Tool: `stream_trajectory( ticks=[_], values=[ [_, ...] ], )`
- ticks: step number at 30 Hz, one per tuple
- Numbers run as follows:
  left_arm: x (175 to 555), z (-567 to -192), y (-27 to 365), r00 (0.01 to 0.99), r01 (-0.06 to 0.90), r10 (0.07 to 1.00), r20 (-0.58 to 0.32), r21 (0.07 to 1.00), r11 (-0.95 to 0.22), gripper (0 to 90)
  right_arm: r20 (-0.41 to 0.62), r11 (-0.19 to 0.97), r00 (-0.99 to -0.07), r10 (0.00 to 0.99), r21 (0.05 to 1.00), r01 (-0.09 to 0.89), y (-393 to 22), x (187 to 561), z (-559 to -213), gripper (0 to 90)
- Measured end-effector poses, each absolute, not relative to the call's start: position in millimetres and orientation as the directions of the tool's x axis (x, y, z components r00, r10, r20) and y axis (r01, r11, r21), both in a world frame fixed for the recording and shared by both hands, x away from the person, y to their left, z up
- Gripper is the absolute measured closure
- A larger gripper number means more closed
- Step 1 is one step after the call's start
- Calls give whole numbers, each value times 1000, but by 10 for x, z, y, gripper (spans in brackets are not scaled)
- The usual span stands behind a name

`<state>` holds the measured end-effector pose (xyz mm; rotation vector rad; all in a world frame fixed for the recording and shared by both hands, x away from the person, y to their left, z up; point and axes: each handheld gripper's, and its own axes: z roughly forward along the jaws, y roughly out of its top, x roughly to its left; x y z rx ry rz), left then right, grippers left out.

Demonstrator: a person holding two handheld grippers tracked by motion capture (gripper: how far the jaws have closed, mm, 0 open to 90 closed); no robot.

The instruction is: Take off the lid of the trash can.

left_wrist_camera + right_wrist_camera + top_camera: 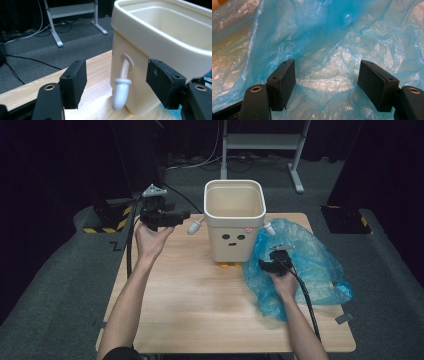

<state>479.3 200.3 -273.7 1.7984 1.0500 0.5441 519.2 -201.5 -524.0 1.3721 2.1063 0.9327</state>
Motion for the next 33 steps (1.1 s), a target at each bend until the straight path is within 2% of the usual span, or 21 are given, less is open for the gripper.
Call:
stream_trajectory(
  ticks=[4,14,33],
  values=[
    [4855,-2669,1961,540,422,836,-96,891,-170,340,-11,274,-400,916,745,608,-2016,5191,-5240,300],
    [4981,-2477,1852,537,406,841,-67,894,-188,367,-13,278,-403,915,746,606,-2017,5193,-5240,300],
    [5301,-2363,1626,530,421,846,-56,884,-205,406,-13,278,-405,914,746,605,-2014,5193,-5241,300]
  ],
)
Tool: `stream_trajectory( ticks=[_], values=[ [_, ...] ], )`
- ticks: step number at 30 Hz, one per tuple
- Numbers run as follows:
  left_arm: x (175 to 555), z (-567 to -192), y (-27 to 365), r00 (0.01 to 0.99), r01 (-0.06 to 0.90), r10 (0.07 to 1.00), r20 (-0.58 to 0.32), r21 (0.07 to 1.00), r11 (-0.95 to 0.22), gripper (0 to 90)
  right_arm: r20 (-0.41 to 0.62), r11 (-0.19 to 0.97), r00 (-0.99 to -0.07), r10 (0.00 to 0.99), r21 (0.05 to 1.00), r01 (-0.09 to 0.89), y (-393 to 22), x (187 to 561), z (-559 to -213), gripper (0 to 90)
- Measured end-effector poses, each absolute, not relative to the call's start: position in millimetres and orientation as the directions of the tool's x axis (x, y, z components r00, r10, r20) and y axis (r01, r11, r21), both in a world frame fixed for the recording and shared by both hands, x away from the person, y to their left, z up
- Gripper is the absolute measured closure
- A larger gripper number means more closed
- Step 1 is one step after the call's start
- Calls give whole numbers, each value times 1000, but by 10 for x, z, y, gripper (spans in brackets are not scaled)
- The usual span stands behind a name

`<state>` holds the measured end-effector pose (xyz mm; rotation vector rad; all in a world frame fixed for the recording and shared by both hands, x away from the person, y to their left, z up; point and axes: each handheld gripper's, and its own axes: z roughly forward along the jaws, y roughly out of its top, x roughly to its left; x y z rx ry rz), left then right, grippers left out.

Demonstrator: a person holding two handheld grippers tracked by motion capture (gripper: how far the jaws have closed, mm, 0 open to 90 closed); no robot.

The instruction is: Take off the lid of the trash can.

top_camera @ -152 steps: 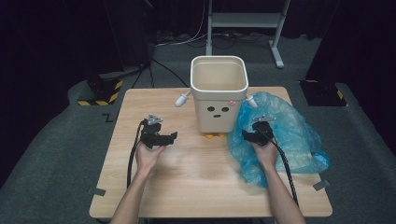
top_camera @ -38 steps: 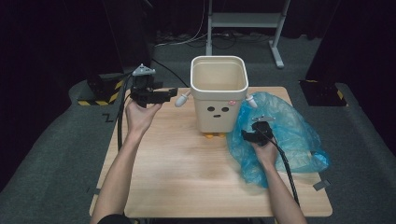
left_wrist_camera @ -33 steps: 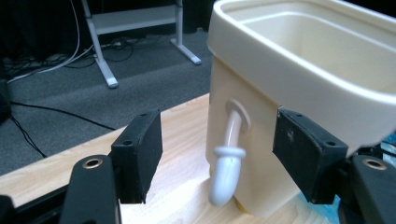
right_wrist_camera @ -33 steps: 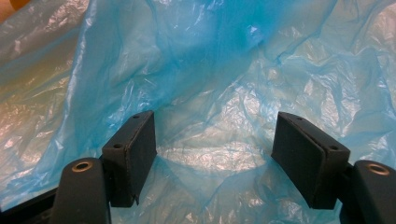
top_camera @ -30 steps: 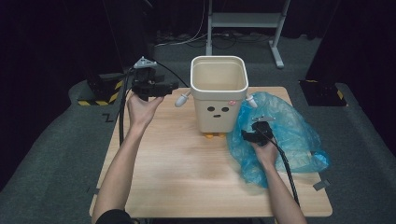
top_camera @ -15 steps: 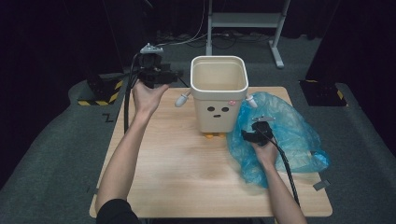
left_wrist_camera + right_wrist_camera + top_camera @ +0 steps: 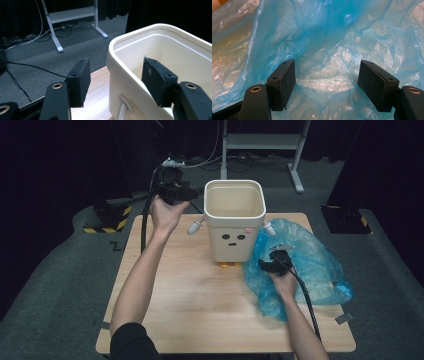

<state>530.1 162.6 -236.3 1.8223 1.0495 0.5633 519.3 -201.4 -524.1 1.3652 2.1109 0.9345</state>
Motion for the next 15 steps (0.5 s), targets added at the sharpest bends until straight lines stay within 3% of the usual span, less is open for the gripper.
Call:
stream_trajectory(
  ticks=[15],
  values=[
    [5540,-2347,1446,543,428,838,-50,875,-225,414,-11,280,-410,912,746,604,-2008,5194,-5241,300]
  ],
)
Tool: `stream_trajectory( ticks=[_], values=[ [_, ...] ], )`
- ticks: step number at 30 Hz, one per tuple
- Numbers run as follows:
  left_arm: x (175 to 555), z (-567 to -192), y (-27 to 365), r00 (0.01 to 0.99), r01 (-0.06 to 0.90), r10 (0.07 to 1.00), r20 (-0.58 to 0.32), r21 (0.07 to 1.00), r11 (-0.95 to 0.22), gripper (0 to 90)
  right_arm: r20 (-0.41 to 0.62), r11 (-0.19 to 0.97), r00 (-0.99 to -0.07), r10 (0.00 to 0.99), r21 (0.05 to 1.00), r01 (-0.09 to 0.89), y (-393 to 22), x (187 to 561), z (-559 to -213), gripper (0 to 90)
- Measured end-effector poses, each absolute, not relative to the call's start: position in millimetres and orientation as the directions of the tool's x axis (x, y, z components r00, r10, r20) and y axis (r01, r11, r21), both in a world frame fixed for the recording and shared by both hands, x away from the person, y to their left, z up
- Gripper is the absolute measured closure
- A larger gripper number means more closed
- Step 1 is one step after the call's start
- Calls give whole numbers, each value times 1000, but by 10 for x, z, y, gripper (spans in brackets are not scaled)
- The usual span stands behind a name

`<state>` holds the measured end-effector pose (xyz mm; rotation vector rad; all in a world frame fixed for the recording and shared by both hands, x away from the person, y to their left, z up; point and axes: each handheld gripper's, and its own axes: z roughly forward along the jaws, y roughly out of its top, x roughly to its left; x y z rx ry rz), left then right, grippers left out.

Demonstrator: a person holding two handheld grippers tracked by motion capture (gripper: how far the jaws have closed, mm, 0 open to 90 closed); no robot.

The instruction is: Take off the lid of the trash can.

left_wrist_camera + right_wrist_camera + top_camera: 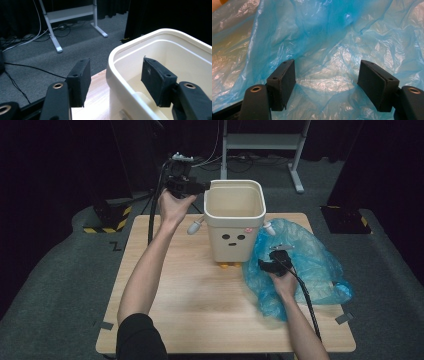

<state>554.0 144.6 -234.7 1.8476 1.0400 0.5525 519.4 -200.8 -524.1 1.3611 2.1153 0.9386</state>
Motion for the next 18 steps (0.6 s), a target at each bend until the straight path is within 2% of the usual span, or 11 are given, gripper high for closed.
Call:
stream_trajectory(
  ticks=[11,18],
  values=[
    [5703,-2424,1379,529,456,847,-50,859,-234,462,-13,284,-413,910,746,602,-2005,5195,-5241,300],
    [5744,-2444,1269,524,456,852,-9,847,-272,504,-12,284,-415,910,746,602,-2003,5194,-5241,300]
  ],
)
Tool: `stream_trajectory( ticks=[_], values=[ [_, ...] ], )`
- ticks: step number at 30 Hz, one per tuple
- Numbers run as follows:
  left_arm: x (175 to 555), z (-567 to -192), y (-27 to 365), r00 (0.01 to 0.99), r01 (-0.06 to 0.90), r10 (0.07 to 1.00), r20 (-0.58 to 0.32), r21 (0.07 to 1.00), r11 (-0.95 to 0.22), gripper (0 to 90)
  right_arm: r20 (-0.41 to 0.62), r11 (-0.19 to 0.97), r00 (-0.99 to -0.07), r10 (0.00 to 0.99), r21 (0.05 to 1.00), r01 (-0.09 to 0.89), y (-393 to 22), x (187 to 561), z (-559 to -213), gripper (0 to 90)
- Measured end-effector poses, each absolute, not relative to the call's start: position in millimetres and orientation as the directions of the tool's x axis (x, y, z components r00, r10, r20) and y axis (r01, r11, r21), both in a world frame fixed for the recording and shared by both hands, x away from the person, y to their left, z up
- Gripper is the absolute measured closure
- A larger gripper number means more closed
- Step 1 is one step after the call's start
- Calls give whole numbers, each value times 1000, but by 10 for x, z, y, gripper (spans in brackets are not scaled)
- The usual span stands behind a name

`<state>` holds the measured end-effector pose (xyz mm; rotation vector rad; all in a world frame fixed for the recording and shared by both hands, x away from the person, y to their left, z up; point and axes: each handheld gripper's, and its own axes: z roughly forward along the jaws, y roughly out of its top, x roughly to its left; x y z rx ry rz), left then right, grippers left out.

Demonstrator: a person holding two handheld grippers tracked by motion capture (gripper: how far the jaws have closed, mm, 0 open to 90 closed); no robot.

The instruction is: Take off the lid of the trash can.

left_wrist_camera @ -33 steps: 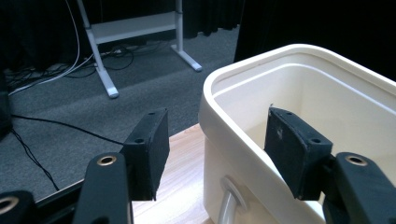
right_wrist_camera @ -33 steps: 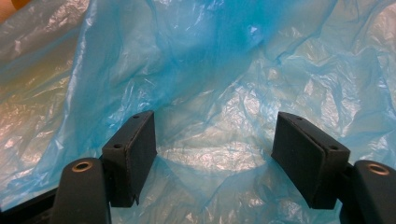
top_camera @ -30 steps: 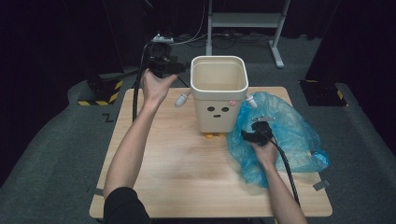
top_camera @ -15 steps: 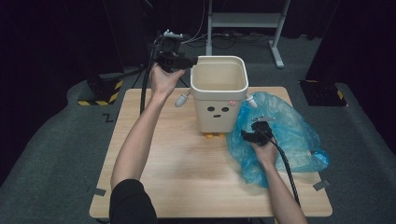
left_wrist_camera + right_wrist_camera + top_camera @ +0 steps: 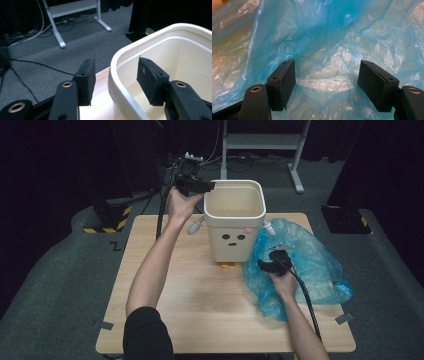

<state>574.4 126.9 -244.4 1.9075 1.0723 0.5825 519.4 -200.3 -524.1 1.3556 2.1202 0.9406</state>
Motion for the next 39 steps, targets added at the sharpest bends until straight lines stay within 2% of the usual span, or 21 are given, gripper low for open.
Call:
stream_trajectory(
  ticks=[13,29,39],
  values=[
    [5809,-2457,1162,524,464,851,32,827,-317,592,-9,284,-417,909,746,602,-1998,5193,-5241,300],
    [5854,-2523,1142,528,480,849,36,812,-333,716,-7,284,-419,908,745,603,-1994,5191,-5240,300],
    [5851,-2543,1130,523,474,850,57,810,-346,744,-12,290,-424,906,746,599,-1994,5192,-5241,300]
  ],
)
